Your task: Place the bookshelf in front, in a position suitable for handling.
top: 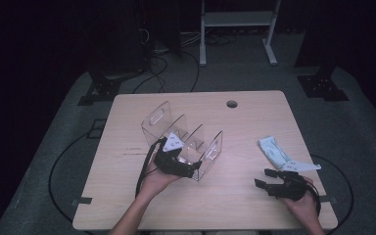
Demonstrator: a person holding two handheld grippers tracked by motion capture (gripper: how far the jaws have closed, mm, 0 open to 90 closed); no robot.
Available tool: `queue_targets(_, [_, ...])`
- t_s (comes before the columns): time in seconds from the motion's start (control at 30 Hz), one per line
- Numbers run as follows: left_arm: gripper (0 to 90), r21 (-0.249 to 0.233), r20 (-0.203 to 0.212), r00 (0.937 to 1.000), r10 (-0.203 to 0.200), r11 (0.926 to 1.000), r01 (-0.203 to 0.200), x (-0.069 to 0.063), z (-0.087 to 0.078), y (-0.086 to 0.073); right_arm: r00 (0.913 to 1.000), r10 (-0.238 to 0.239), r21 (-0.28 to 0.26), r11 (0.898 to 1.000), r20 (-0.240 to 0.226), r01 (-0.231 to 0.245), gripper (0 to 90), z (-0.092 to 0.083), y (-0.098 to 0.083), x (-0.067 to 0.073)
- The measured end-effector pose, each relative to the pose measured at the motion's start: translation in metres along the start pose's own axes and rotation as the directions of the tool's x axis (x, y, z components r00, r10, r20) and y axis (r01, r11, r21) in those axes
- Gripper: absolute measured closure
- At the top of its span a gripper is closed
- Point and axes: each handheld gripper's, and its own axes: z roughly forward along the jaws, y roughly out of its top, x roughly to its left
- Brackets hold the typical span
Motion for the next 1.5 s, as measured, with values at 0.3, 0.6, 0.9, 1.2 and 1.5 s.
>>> queue_targets(0.3, [1.1, -0.114, -0.008, 0.9997, 0.025, 0.9932, -0.025, 0.006, -0.036, -0.002, 0.9997, 0.024, -0.012, 1.0, 0.006, -0.024, 32.4, -0.001, -0.001, -0.002])
queue_targets(0.6, [0.4, -0.12, -0.091, 0.9955, -0.024, 0.9926, 0.013, 0.034, -0.044, -0.046, 0.9996, 0.026, -0.002, 1.0, 0.009, -0.026, 32.4, 0.002, -0.002, -0.002])
queue_targets(0.9, [0.4, -0.043, -0.114, 0.99, -0.082, 0.996, 0.078, 0.051, -0.015, -0.077, 0.9994, 0.034, 0.003, 0.999, 0.008, -0.034, 32.4, 0.004, -0.002, -0.003])
queue_targets(1.2, [0.4, -0.015, -0.119, 0.9873, -0.106, 0.9944, 0.105, 0.063, 0.005, -0.083, 0.9996, 0.008, 0.01, 1.0, 0.025, -0.009, 31.9, -0.003, 0.004, -0.004])
queue_targets(1.5, [0.4, -0.01, -0.126, 0.9875, -0.095, 0.9954, 0.095, 0.064, 0.015, -0.083, 0.9957, 0.001, 0.026, 1.0, 0.093, -0.003, 31.7, -0.006, 0.025, -0.025])
